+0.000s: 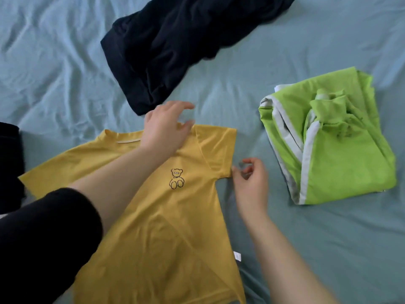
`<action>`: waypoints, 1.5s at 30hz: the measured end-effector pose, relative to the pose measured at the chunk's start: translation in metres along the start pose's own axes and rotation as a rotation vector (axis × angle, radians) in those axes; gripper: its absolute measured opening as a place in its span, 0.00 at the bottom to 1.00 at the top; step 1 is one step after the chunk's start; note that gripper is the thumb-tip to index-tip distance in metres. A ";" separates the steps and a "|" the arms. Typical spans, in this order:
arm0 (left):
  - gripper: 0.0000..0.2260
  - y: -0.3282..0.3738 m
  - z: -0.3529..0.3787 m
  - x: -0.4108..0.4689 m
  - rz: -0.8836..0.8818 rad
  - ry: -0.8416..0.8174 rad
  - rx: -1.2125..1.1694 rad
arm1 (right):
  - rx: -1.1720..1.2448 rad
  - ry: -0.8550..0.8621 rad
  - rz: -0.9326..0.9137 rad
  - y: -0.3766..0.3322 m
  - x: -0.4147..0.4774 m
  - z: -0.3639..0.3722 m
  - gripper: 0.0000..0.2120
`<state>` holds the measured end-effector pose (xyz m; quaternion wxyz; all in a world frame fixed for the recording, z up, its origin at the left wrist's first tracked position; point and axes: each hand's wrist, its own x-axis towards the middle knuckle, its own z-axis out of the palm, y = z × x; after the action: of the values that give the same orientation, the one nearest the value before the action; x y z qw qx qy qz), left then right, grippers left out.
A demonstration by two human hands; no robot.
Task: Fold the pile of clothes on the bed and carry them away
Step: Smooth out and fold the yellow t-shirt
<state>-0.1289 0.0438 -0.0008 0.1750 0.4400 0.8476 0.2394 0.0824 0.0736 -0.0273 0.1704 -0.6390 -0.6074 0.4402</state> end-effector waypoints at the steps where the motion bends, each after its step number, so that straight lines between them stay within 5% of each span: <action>1: 0.15 -0.014 -0.010 -0.023 0.004 0.081 0.024 | -0.139 0.042 -0.199 -0.003 -0.007 0.004 0.10; 4: 0.24 -0.046 -0.013 -0.108 0.000 -0.067 0.158 | -0.399 -0.181 -0.718 -0.008 -0.034 0.033 0.18; 7: 0.32 -0.074 0.014 -0.159 -0.033 -0.416 0.422 | -0.810 -0.500 -0.881 0.008 -0.037 0.053 0.28; 10: 0.35 -0.094 0.034 -0.157 -0.075 -0.444 0.471 | -1.011 -0.486 -0.894 0.029 -0.027 0.058 0.29; 15: 0.38 -0.099 0.034 -0.182 0.005 -0.366 0.504 | -1.015 -0.437 -0.880 0.042 -0.068 0.057 0.32; 24: 0.45 -0.104 0.004 -0.349 0.219 -0.591 0.551 | -1.197 -0.490 -1.052 0.125 -0.155 -0.042 0.31; 29: 0.27 -0.093 -0.004 -0.367 0.370 -0.418 0.399 | -1.087 -0.439 -1.242 0.137 -0.187 -0.069 0.15; 35: 0.15 -0.099 -0.005 -0.373 0.382 -0.402 0.308 | -1.055 -0.310 -1.025 0.128 -0.183 -0.073 0.05; 38: 0.07 -0.106 -0.015 -0.376 0.379 -0.366 0.247 | -1.091 -0.346 -0.986 0.123 -0.181 -0.074 0.10; 45: 0.14 -0.120 -0.033 -0.395 0.360 -0.439 0.320 | -1.221 -0.443 -1.078 0.126 -0.196 -0.085 0.09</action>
<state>-0.0071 -0.3518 -0.0067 0.2371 0.6457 0.7253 0.0298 0.2509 -0.1067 -0.0052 -0.1413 -0.1402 -0.9800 0.0081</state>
